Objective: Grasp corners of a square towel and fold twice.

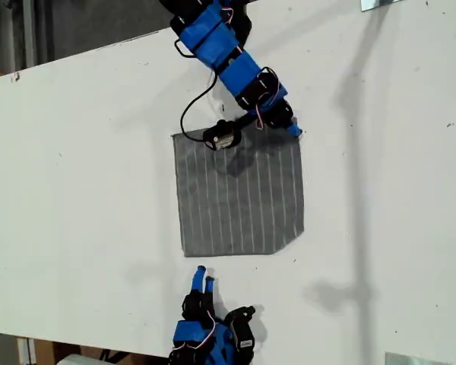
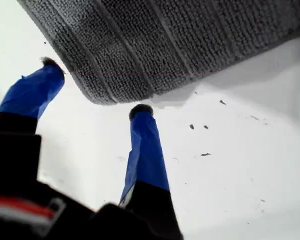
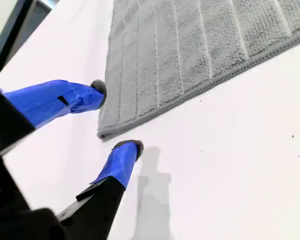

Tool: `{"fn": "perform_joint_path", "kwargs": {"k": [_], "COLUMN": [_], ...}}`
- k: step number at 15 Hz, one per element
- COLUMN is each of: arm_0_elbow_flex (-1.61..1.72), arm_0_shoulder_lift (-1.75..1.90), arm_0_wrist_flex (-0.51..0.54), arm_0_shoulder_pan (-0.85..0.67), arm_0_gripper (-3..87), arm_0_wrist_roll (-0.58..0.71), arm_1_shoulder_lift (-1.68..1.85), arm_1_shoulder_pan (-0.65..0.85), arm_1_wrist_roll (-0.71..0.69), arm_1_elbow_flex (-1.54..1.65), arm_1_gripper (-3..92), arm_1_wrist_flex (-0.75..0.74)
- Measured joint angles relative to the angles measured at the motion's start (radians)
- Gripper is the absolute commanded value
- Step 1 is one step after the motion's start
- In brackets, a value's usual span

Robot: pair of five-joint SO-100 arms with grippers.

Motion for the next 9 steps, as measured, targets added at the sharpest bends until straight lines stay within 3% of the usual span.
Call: {"fn": "perform_joint_path", "kwargs": {"k": [6, 8, 9], "arm_0_elbow_flex": [0.0, 0.0, 0.0], "arm_0_shoulder_lift": [0.0, 0.0, 0.0], "arm_0_wrist_flex": [0.0, 0.0, 0.0], "arm_0_shoulder_pan": [0.0, 0.0, 0.0], "arm_0_gripper": [18.6, 18.4, 17.8], "arm_0_wrist_roll": [0.006, 0.009, 0.009], "arm_1_shoulder_lift": [-0.098, -0.095, -0.083], "arm_1_shoulder_pan": [0.04, 0.04, 0.04], "arm_1_wrist_roll": [-0.003, 0.02, 0.031], "arm_1_elbow_flex": [-0.014, 0.005, 0.026], "arm_1_gripper": [25.7, 3.8, -0.1], "arm_1_wrist_flex": [-0.06, -0.078, -0.11]}}
